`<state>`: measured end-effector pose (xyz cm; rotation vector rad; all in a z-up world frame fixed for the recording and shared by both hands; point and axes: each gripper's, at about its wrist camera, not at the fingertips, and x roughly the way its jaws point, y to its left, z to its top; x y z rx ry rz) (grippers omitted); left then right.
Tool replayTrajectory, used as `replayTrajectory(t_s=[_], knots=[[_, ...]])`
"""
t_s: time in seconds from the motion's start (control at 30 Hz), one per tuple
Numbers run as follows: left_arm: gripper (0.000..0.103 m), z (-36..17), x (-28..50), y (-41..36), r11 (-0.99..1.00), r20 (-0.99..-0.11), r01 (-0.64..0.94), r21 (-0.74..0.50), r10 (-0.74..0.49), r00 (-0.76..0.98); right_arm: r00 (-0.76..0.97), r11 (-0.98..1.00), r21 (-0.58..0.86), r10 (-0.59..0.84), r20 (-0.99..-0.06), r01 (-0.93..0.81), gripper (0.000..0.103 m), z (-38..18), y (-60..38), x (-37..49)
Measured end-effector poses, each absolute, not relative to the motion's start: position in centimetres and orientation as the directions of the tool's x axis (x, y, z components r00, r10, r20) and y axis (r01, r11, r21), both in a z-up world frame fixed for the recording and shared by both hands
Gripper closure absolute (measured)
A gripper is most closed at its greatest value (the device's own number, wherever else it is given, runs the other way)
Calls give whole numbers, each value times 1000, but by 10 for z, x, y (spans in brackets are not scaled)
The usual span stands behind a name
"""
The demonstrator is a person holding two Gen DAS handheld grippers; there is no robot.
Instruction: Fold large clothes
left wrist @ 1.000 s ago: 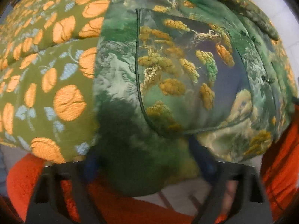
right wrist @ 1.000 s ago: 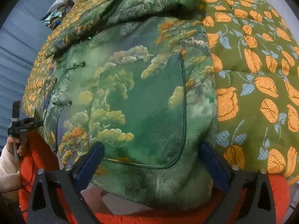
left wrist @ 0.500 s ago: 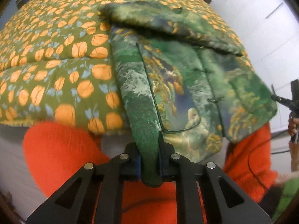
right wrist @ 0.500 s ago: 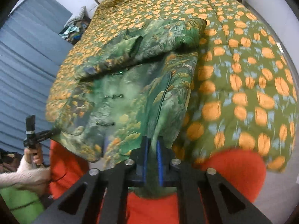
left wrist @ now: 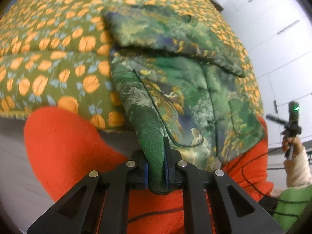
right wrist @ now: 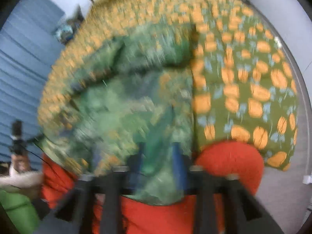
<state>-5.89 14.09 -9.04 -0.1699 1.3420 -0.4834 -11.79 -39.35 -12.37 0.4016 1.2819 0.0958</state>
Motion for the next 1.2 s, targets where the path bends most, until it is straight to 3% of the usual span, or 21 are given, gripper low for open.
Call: replayTrajectory(t_s=[0.03,0.27,0.3,0.33,0.37,0.43,0.47,0.63,0.83,0.87,0.9,0.93,0.97,1.0,1.03,1.07,1.1,1.2], knots=[[93,-93,-60,144,891,-891,226,-395,-431,143,252,934,325,283,-925,145,23,-136,-392,-116],[93,-108,-64,144,897,-899,205,-392,-421,120,54,972,234,232,-971,30,23,-193,-379,-104],[93,-112,-65,143,898,-903,208,-387,-415,111,17,970,241,241,-970,3,29,-197,-376,-104],[93,-115,-67,143,899,-905,205,-386,-412,101,-37,965,258,257,-966,-34,59,-203,-370,-102],[93,-117,-68,144,901,-908,194,-388,-410,90,-104,953,295,288,-952,-68,73,-208,-363,-101],[94,-115,-67,151,893,-894,152,-423,-439,93,-137,932,360,353,-926,-33,87,-206,-364,-100],[94,-110,-63,159,875,-870,110,-472,-483,104,-138,913,408,404,-905,-9,88,-200,-366,-98],[94,-57,-7,173,812,-783,82,-578,-580,224,138,702,702,688,-712,124,90,-127,-411,-68],[93,12,150,132,848,-742,166,-504,-523,419,507,594,798,658,-557,106,90,-53,-488,29],[89,14,184,121,855,-740,161,-492,-509,439,553,574,808,635,-539,129,90,-55,-503,57],[78,13,205,114,862,-746,151,-485,-497,444,574,566,812,622,-533,140,89,-58,-508,73],[67,9,232,101,873,-763,136,-469,-477,436,595,560,814,606,-528,151,84,-66,-511,94],[41,3,257,88,895,-788,112,-432,-435,436,620,552,814,578,-531,183,83,-78,-521,116],[16,0,268,82,915,-802,92,-393,-389,454,629,548,809,556,-544,215,69,-86,-518,132],[10,-3,277,74,934,-808,73,-349,-339,481,637,536,805,533,-557,255,35,-99,-522,145],[8,-5,283,67,945,-808,63,-322,-309,501,648,527,801,511,-565,283,14,-110,-520,151],[8,-10,288,61,944,-811,64,-323,-311,496,658,527,797,493,-570,296,2,-113,-517,156],[8,-18,285,50,929,-796,93,-359,-357,488,682,588,751,418,-600,301,0,-118,-507,162]])
